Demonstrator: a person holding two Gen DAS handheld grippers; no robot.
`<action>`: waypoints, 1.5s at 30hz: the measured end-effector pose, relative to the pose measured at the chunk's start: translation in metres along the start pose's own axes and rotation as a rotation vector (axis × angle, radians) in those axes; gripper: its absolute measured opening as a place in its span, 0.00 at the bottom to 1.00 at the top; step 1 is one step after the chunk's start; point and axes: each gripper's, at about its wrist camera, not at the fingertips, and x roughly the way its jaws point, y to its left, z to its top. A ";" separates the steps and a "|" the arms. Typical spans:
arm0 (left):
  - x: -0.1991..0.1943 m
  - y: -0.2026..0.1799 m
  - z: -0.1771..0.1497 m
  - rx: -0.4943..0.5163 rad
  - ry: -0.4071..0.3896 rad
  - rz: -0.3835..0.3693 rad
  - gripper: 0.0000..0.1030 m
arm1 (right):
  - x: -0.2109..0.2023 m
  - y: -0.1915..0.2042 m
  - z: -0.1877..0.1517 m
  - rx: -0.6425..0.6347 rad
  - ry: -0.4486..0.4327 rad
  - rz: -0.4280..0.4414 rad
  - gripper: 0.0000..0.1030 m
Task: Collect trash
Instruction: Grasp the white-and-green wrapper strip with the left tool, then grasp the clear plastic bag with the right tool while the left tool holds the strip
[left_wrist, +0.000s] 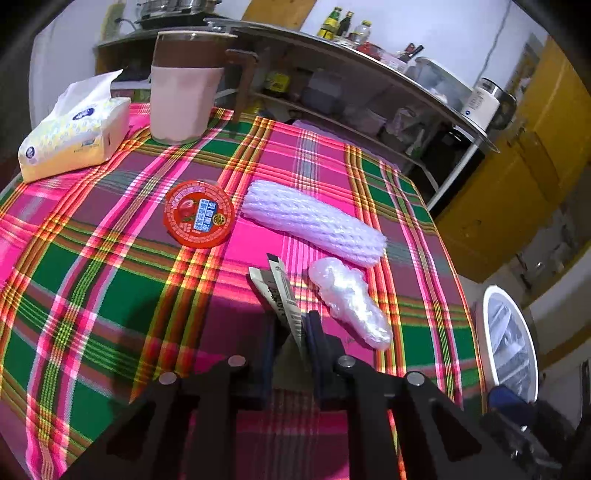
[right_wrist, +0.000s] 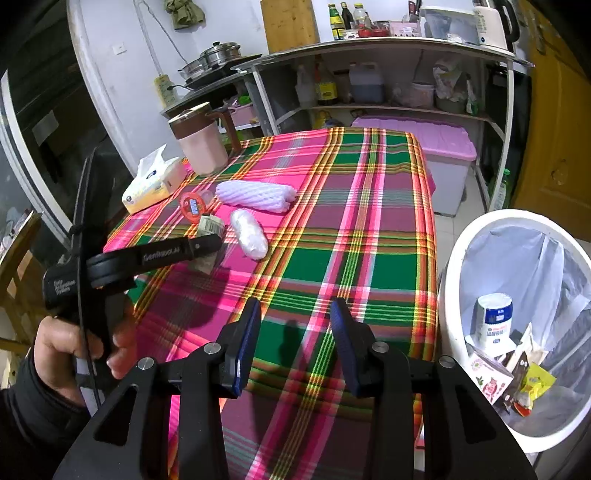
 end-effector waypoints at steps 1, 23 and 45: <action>-0.004 0.001 -0.002 0.009 -0.006 -0.002 0.15 | 0.000 0.001 0.001 -0.004 0.001 -0.001 0.39; -0.037 0.042 -0.013 0.016 -0.044 -0.041 0.15 | 0.078 0.042 0.041 -0.188 0.086 -0.002 0.39; -0.044 0.024 -0.019 0.083 -0.053 -0.084 0.15 | 0.067 0.050 0.035 -0.196 0.056 -0.003 0.21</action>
